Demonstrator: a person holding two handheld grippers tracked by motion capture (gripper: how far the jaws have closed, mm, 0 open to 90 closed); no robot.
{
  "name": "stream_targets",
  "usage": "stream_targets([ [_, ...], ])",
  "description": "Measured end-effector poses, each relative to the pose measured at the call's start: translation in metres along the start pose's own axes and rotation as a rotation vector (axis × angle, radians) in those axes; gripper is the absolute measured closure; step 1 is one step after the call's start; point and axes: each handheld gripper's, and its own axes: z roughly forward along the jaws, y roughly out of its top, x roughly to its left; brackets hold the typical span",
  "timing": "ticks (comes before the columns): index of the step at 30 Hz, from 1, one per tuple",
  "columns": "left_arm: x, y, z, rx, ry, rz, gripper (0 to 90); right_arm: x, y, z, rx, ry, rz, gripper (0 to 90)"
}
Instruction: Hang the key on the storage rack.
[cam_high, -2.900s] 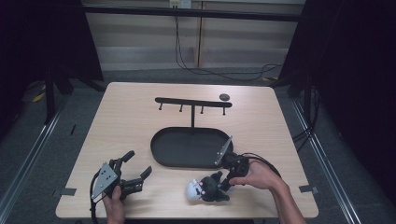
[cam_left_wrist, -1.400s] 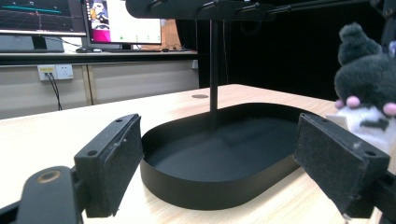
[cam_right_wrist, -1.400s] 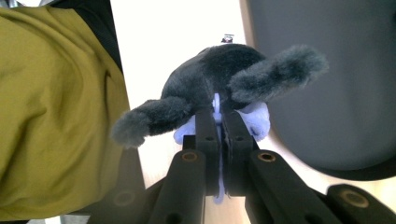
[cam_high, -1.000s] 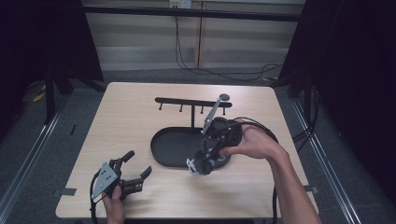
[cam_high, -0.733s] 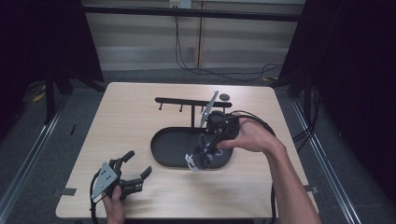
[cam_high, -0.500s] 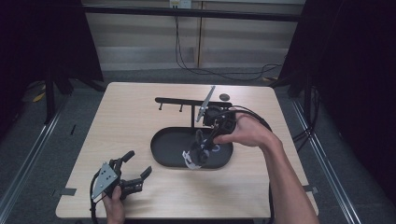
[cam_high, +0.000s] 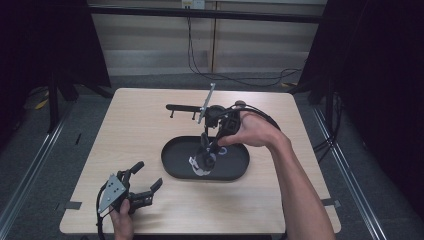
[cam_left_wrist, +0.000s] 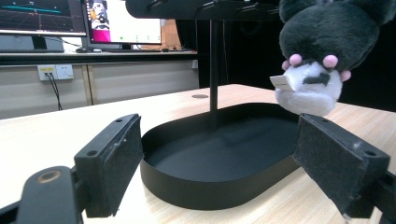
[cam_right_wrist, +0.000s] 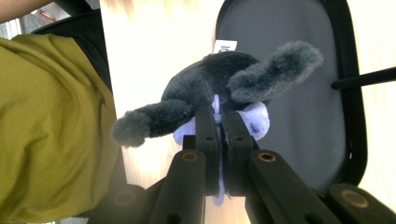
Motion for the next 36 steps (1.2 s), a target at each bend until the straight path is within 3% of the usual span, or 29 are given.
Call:
stream_targets([
  [11,0.000,0.000,0.000,-0.002,0.001,-0.008,15.4,-0.019,0.014,-0.004,0.074,0.000,0.020,87.3],
  [29,0.000,0.000,0.000,0.000,-0.003,-0.001,15.4,-0.038,0.042,-0.007,0.118,-0.029,0.019,87.4],
  [36,0.000,0.000,0.000,0.000,-0.002,-0.002,15.4,-0.047,0.044,0.002,0.135,-0.034,0.026,87.3],
])
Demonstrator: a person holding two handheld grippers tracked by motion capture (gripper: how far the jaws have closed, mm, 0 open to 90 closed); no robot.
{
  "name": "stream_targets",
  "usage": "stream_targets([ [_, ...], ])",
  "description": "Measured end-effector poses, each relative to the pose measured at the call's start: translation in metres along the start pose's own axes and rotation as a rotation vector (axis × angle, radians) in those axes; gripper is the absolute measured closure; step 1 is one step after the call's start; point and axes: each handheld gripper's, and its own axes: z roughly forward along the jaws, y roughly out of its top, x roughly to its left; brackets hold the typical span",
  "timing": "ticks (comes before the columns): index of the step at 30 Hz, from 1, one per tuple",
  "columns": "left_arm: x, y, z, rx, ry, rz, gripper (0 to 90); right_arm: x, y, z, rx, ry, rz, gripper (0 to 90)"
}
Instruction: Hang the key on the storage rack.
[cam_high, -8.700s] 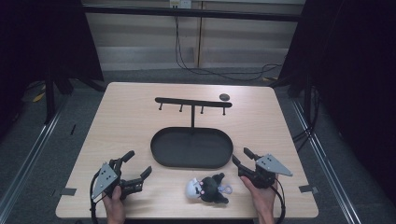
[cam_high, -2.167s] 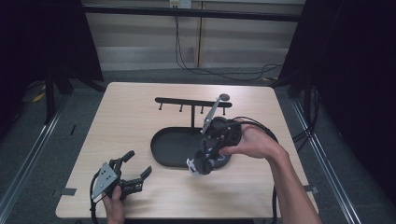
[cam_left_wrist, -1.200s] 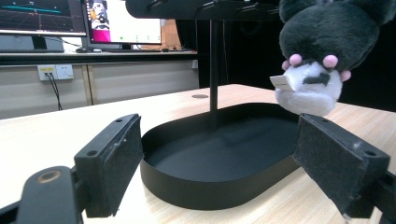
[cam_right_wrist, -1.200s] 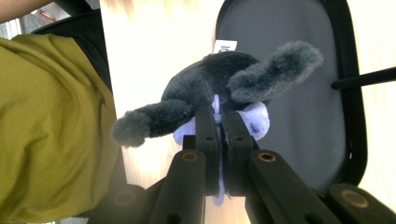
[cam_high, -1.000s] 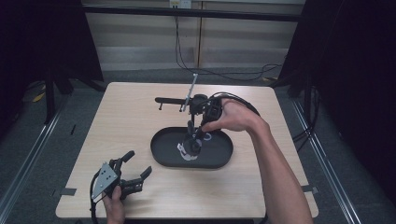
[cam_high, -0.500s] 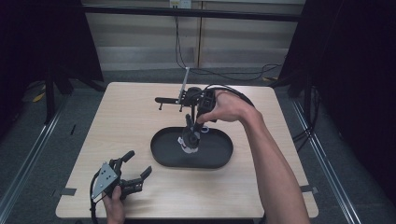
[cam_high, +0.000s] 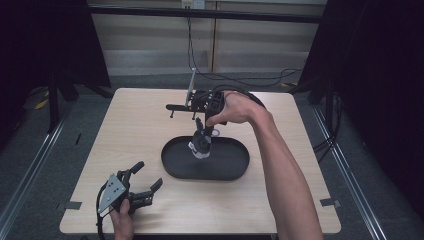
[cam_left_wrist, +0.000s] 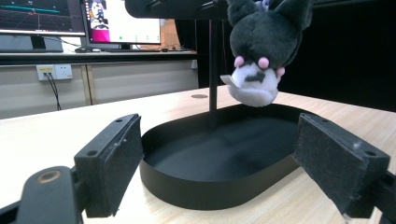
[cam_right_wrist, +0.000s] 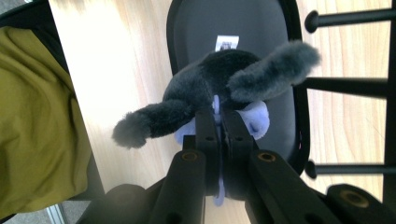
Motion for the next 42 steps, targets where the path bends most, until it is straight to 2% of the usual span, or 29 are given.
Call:
stream_targets([
  [10,0.000,0.000,0.000,0.001,-0.001,0.001,15.4,-0.011,0.001,-0.001,-0.003,-0.017,0.012,87.3],
  [19,0.000,0.000,0.000,0.000,-0.001,0.001,15.4,-0.024,0.002,-0.003,-0.023,0.000,0.017,87.2],
  [22,0.000,0.000,0.000,0.001,-0.002,0.003,15.4,-0.029,0.000,-0.003,-0.025,-0.009,0.024,87.2],
  [32,0.000,0.000,0.000,-0.001,-0.005,0.001,15.4,-0.035,0.002,-0.004,-0.033,-0.014,0.041,87.1],
  [36,0.000,0.000,0.000,-0.001,-0.004,0.001,15.4,-0.037,0.003,-0.005,-0.038,-0.037,0.046,87.1],
  [42,0.000,0.000,0.000,-0.001,-0.005,0.001,15.4,-0.040,0.003,-0.004,-0.031,-0.042,0.056,87.1],
])
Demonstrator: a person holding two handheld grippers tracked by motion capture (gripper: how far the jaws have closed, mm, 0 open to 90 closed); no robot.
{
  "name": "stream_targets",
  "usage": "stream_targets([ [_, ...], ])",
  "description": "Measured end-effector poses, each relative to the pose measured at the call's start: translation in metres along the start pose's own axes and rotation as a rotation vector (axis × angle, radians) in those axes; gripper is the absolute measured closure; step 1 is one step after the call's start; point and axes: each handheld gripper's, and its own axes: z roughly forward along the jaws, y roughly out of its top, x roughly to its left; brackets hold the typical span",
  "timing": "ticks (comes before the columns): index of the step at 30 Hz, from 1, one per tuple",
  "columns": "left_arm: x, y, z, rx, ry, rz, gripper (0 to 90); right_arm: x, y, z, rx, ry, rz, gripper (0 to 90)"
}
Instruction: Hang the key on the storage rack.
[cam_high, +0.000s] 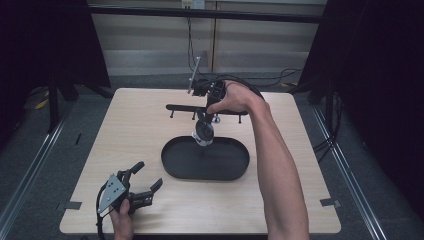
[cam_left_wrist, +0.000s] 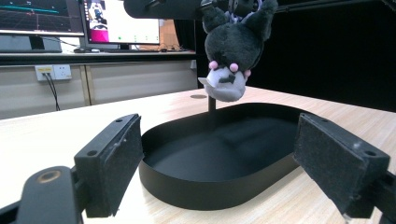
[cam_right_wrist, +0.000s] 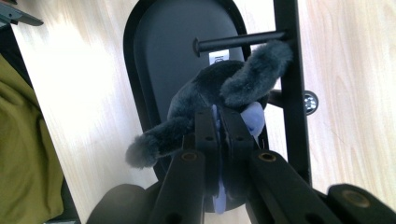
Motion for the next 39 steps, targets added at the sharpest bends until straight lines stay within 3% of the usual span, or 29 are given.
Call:
stream_targets([
  [11,0.000,0.000,0.000,-0.002,0.001,-0.002,15.4,-0.009,-0.004,-0.001,-0.025,0.000,0.020,86.7],
  [15,0.000,0.000,0.000,0.000,0.000,0.000,15.4,-0.012,-0.008,-0.001,-0.073,-0.011,0.030,86.6],
  [19,0.000,0.000,0.000,-0.003,-0.001,-0.002,15.4,-0.014,-0.012,0.004,-0.067,-0.002,0.038,87.0],
  [25,0.000,0.000,0.000,-0.003,-0.002,-0.001,15.4,-0.015,-0.016,0.008,-0.105,0.003,0.047,86.3],
  [28,0.000,0.000,0.000,-0.005,-0.001,-0.001,15.4,-0.014,-0.015,0.008,-0.107,0.000,0.049,83.6],
  [33,0.000,0.000,0.000,-0.006,-0.001,-0.002,15.4,-0.012,-0.015,0.002,-0.153,-0.007,0.050,81.3],
  [35,0.000,0.000,0.000,-0.006,-0.001,-0.003,15.4,-0.008,-0.015,-0.001,-0.185,0.024,0.049,80.6],
  [39,0.000,0.000,0.000,-0.005,-0.002,-0.002,15.4,-0.004,-0.016,-0.004,-0.207,0.031,0.045,80.8],
])
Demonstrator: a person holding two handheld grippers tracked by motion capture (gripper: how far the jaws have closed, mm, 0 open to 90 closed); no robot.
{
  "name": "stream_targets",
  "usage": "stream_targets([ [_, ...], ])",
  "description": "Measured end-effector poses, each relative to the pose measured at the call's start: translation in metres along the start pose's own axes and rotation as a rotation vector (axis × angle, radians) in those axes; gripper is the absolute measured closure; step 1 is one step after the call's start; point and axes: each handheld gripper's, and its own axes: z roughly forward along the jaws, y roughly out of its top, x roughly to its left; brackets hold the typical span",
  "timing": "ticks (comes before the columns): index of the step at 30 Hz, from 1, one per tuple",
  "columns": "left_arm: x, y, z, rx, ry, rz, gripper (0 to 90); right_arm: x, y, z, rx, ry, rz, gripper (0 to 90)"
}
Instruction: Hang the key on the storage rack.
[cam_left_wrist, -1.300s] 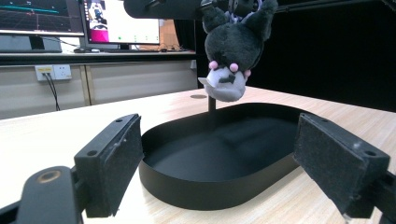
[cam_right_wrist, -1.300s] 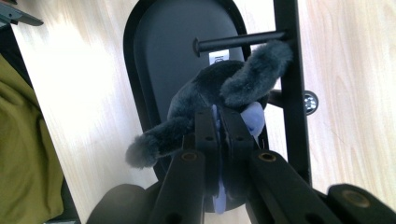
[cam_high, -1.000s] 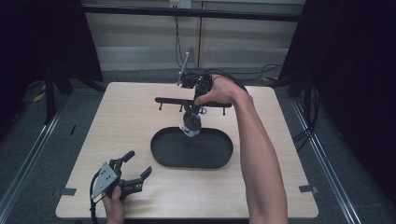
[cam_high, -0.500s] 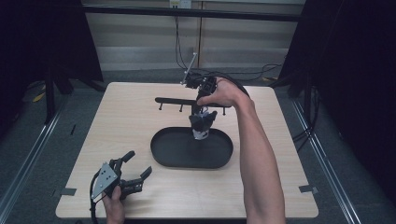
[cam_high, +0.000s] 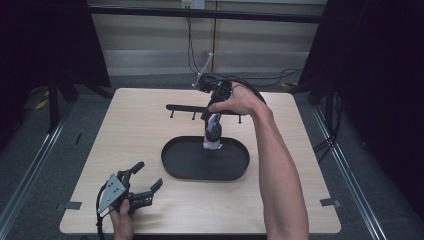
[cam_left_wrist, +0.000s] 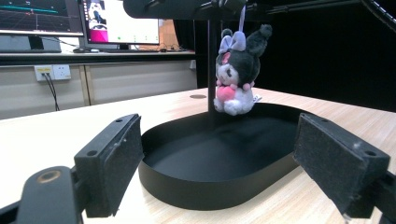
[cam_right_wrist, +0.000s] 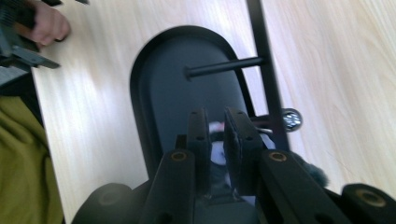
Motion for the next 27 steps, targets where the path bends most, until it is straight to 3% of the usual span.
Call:
stream_targets([
  [7,0.000,0.000,0.000,0.005,-0.001,0.001,15.4,0.012,-0.014,-0.005,-0.068,0.020,-0.004,79.1],
  [10,0.000,0.000,0.000,0.005,-0.001,0.001,15.4,0.018,-0.020,-0.006,-0.081,0.008,-0.014,78.5],
  [15,0.000,0.000,0.000,0.009,-0.004,0.005,15.4,0.030,-0.036,-0.007,-0.155,0.039,-0.028,78.3],
  [20,0.000,0.000,0.000,0.005,0.000,0.000,15.4,0.042,-0.061,-0.005,-0.245,0.032,-0.024,77.8],
  [22,0.000,0.000,0.000,0.007,-0.003,0.003,15.4,0.047,-0.071,-0.003,-0.271,-0.004,-0.026,76.4],
  [27,0.000,0.000,0.000,0.005,-0.001,0.003,15.4,0.057,-0.097,0.005,-0.336,-0.020,-0.009,73.6],
])
